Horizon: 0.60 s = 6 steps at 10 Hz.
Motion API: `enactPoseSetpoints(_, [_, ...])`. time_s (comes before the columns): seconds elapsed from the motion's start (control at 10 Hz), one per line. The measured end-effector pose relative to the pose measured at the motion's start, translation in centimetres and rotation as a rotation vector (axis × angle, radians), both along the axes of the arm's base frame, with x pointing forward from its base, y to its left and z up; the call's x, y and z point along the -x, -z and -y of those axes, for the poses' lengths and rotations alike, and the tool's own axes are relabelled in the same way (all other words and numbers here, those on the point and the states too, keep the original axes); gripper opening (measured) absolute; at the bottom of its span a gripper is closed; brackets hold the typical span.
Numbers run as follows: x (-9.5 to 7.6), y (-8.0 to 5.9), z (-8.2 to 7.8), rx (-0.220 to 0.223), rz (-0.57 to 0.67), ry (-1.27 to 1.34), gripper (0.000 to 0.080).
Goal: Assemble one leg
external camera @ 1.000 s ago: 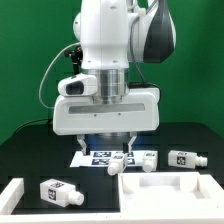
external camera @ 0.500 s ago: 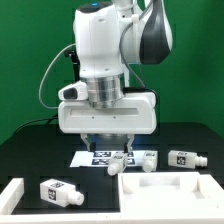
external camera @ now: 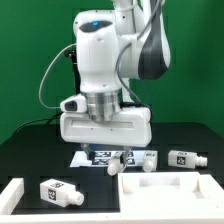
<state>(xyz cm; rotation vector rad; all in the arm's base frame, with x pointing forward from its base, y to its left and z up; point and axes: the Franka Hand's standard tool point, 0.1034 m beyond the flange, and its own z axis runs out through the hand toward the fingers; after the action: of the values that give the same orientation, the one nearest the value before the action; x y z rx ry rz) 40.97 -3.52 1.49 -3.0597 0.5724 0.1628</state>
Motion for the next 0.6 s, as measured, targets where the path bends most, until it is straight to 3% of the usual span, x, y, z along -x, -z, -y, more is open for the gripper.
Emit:
enactPoseSetpoints(0.3, [0.40, 0.82, -0.46, -0.002, -0.016, 0.011, 0.0648])
enactPoseSetpoints(0.5, [0.40, 0.82, -0.41, -0.002, -0.016, 0.012, 0.0427])
enactPoseSetpoints(0.6, [0.41, 0.82, -0.42, -0.002, -0.016, 0.012, 0.0427])
